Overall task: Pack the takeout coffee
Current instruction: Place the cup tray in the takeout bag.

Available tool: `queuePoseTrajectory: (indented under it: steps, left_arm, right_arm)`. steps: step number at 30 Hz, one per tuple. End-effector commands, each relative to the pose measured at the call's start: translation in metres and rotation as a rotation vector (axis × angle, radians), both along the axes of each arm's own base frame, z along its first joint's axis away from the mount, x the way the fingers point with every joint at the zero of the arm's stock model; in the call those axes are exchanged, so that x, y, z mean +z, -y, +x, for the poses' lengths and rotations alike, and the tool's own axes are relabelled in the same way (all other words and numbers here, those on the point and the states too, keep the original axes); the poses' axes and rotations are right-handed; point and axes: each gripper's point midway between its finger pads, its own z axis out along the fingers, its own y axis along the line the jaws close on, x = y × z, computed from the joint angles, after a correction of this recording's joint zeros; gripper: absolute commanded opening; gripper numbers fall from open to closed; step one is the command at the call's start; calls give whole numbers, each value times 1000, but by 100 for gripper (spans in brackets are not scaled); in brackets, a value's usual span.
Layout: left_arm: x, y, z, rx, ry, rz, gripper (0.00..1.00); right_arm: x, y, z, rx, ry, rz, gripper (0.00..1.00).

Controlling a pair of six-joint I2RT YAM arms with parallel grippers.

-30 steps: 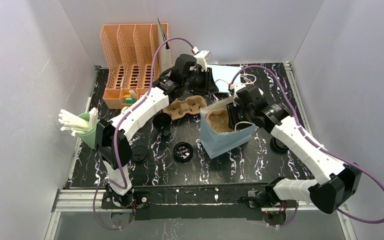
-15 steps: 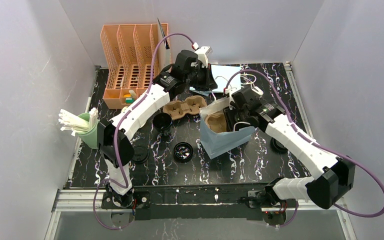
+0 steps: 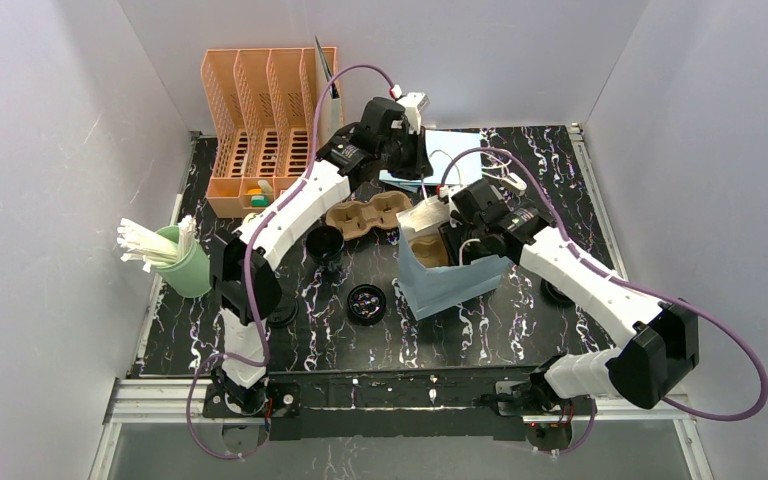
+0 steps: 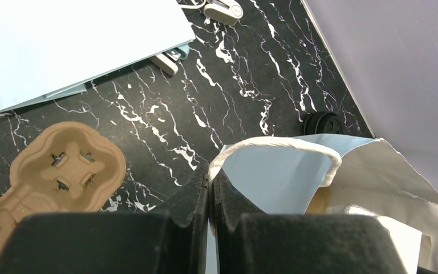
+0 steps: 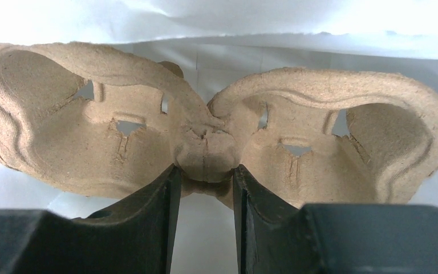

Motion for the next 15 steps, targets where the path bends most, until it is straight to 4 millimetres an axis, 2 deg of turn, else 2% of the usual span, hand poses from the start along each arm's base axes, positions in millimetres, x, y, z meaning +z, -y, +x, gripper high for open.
queuePoseTrajectory:
  steps: [1, 4, 9, 15]
  left_arm:
    - [24, -11, 8, 25, 59, 2, 0]
    - [40, -6, 4, -13, 90, -40, 0]
    - [78, 0, -8, -66, 151, -136, 0]
    - [102, 1, -20, -98, 192, -206, 0]
  right_arm:
    - [-10, 0, -12, 29, -48, -23, 13]
    - [-14, 1, -15, 23, -67, -34, 13]
    - [-19, 2, -17, 19, -84, -53, 13]
    - [-28, 0, -18, 18, -109, -69, 12]
